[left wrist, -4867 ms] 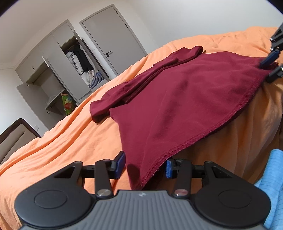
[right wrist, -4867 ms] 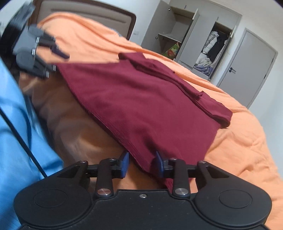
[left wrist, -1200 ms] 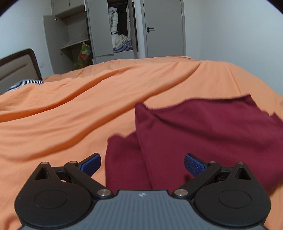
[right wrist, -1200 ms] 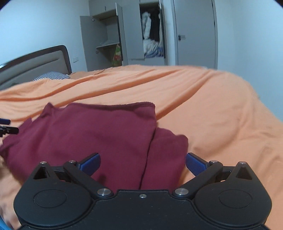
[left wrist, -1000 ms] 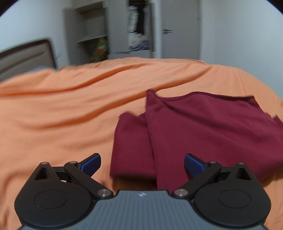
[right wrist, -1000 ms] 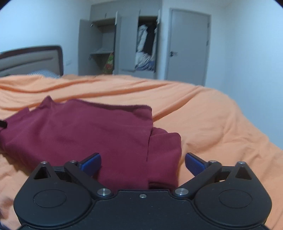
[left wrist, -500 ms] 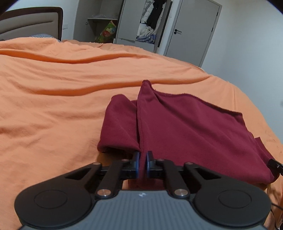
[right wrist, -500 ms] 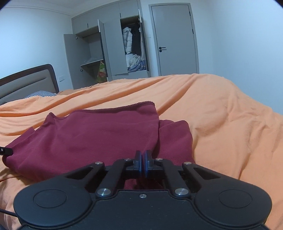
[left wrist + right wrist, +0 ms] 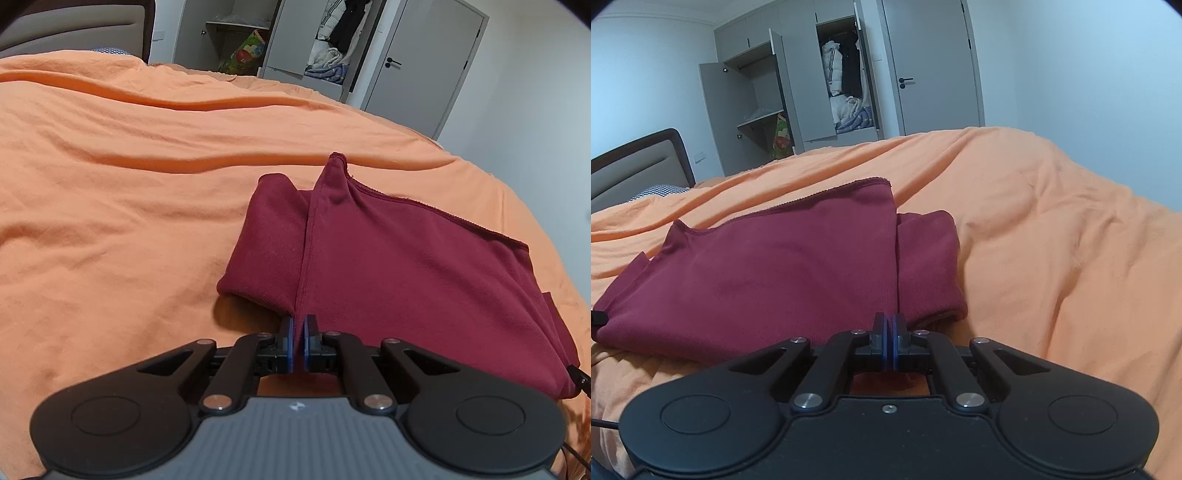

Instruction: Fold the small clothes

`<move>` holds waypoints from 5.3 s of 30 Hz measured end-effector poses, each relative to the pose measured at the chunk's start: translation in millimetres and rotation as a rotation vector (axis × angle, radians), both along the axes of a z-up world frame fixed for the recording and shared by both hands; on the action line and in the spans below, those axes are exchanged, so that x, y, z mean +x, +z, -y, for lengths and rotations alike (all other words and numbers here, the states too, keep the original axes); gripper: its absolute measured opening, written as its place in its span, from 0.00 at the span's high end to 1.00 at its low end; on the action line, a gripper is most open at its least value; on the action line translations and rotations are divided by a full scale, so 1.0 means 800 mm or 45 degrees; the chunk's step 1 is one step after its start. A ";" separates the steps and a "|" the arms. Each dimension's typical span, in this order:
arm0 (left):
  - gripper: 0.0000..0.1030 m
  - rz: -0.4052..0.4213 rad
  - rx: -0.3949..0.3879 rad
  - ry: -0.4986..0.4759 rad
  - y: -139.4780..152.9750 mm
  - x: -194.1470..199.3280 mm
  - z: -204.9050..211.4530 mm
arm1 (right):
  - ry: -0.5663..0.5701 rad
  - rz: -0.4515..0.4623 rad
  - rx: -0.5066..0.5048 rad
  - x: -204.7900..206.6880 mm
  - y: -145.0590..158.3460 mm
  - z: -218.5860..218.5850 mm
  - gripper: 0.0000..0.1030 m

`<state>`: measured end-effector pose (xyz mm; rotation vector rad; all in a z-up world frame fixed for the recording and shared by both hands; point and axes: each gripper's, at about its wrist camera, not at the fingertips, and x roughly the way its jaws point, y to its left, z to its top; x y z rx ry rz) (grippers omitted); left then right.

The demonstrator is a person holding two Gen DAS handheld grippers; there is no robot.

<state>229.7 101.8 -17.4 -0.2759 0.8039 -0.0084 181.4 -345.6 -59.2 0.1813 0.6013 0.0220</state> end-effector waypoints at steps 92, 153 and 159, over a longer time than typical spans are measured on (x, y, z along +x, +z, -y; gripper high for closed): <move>0.00 -0.056 -0.048 0.156 -0.025 0.000 0.020 | 0.346 0.227 -0.608 0.056 -0.036 -0.232 0.01; 0.87 0.247 0.154 -0.953 0.026 0.122 0.407 | -0.162 0.096 -0.580 -0.044 -0.005 -0.042 0.01; 0.80 0.192 0.184 -0.997 -0.002 0.101 0.425 | -0.220 0.038 -0.552 -0.057 -0.018 -0.024 0.01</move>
